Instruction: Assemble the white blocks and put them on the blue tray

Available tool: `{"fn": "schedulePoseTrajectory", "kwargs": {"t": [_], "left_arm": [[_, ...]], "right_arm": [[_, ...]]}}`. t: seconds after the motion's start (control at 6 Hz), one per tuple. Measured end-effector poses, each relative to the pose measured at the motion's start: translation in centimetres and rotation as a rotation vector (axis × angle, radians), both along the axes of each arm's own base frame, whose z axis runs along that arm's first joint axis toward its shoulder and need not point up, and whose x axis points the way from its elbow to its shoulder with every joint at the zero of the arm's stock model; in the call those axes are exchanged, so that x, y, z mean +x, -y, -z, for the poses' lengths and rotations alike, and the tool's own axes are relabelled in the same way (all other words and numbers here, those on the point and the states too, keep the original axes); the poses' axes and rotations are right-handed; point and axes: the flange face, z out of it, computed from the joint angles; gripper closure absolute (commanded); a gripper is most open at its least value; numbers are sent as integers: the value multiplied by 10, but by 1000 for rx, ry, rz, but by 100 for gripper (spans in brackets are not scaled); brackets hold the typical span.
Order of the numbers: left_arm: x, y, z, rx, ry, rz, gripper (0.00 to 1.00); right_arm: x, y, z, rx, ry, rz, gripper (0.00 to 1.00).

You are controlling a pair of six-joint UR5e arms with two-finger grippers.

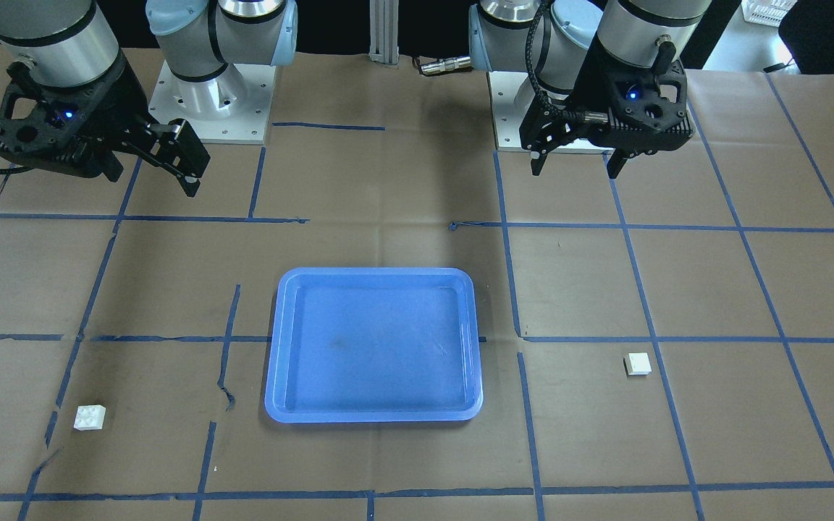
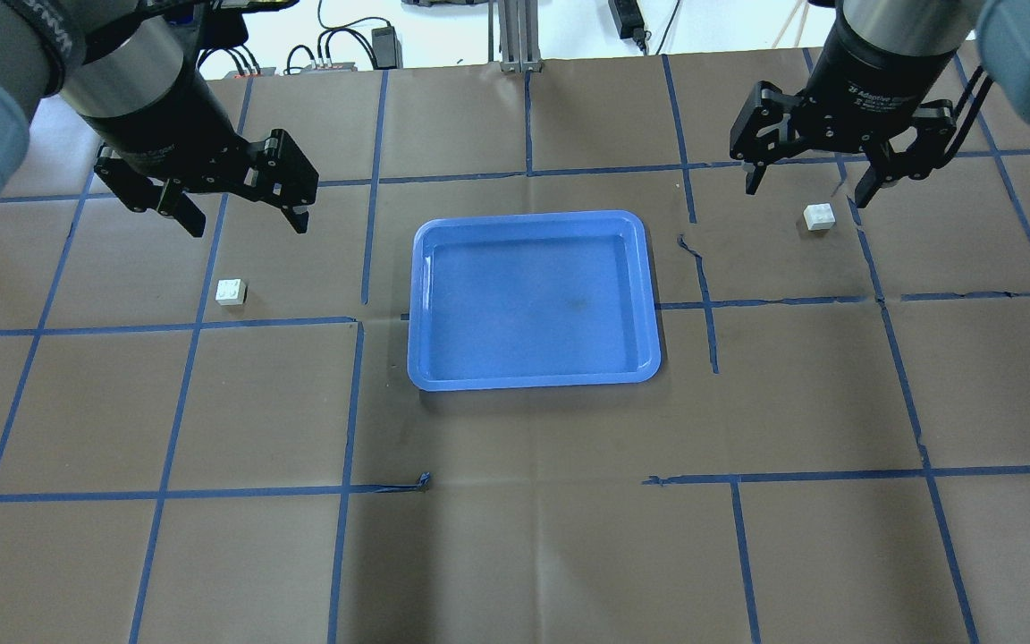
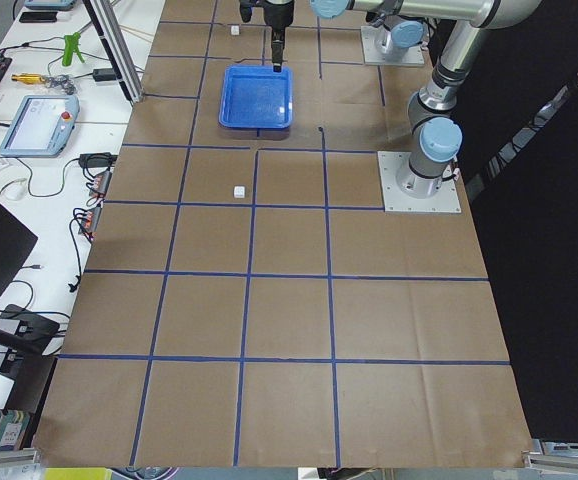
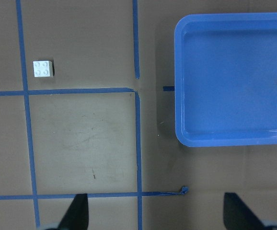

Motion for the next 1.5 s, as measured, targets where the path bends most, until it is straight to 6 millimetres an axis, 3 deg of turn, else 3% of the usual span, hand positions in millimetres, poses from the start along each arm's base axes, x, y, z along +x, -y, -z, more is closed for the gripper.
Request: {"fn": "schedulePoseTrajectory", "kwargs": {"t": [0.5,1.0,1.33,1.5], "left_arm": [[1,0,0,-1,0,-1,1],[4,0,1,0,-2,7,1],[32,12,19,25,-6,38,1],[65,24,37,56,-15,77,1]], "right_arm": [[2,-2,4,5,5,-79,0],[-13,11,9,-19,-1,-578,0],[-67,36,26,-21,15,-984,0],[-106,47,34,-23,28,-1159,0]]}}
